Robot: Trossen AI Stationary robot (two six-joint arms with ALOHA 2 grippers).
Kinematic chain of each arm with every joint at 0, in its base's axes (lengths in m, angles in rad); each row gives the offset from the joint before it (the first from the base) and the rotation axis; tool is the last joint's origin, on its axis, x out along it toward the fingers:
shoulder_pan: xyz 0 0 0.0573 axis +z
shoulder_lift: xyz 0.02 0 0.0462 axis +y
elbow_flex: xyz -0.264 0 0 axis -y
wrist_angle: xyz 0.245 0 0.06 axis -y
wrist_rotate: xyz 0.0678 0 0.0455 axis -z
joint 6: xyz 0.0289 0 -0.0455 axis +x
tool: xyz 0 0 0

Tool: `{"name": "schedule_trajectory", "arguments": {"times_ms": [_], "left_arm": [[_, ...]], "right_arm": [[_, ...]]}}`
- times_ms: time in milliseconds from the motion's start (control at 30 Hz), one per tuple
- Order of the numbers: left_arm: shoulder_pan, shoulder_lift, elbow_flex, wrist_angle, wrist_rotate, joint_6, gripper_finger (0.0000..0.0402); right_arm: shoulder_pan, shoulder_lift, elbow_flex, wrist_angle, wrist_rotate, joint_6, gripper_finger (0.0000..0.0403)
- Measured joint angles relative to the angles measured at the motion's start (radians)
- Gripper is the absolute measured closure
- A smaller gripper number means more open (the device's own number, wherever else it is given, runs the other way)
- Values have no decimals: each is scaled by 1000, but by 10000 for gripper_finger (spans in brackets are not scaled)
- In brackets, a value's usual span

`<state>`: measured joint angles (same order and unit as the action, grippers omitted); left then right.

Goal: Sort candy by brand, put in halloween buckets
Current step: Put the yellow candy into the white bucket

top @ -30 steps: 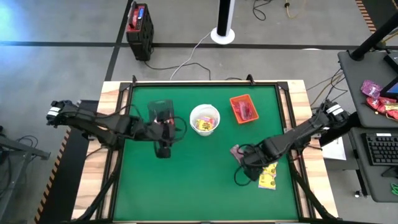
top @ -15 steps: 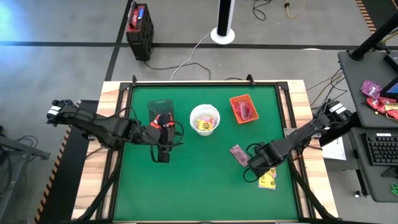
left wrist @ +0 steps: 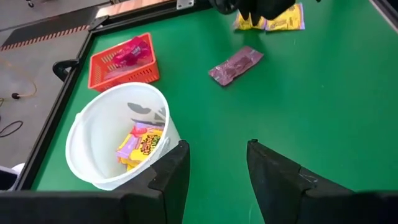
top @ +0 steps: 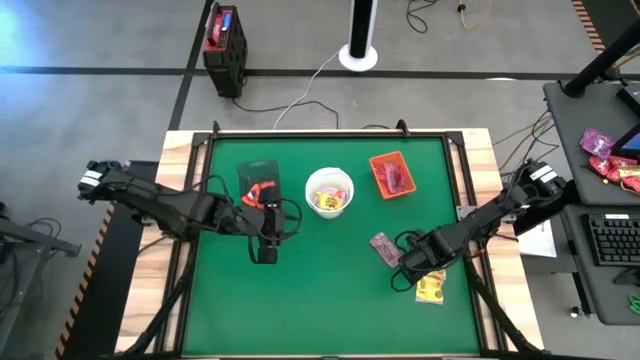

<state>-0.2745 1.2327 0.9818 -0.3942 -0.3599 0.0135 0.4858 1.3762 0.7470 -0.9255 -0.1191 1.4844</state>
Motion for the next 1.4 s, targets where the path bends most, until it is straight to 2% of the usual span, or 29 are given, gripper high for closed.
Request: {"name": "schedule_trajectory", "arguments": {"times_ms": [100,300,433,533,667,800,967,1067,1167,1333,1400], "left_arm": [[0,17,-3,1,0,0,258],[0,29,-3,3,-1,0,259],[0,29,-3,4,-32,0,259],[0,29,-3,7,-51,7,259],[0,29,-3,40,-89,30,259],[0,29,-3,87,-105,58,259],[0,29,-3,114,-105,67,259],[0,29,-3,120,-105,64,259],[0,29,-3,120,-105,57,259],[0,29,-3,117,-105,56,259],[0,29,-3,117,-105,56,259]], "right_arm": [[0,0,-9,3,15,1,296],[0,-6,-10,-7,15,-19,382],[-1,-35,36,-19,61,-35,390],[-11,-63,80,-18,172,-62,390],[-50,-86,145,4,399,-163,391],[-118,-86,220,105,628,-369,391],[-234,-85,275,376,756,-731,391],[-316,-85,276,591,768,-945,391],[-395,-75,253,781,757,-1084,391],[-498,-24,248,848,733,-1139,390],[-530,6,248,854,681,-1145,390]]}}
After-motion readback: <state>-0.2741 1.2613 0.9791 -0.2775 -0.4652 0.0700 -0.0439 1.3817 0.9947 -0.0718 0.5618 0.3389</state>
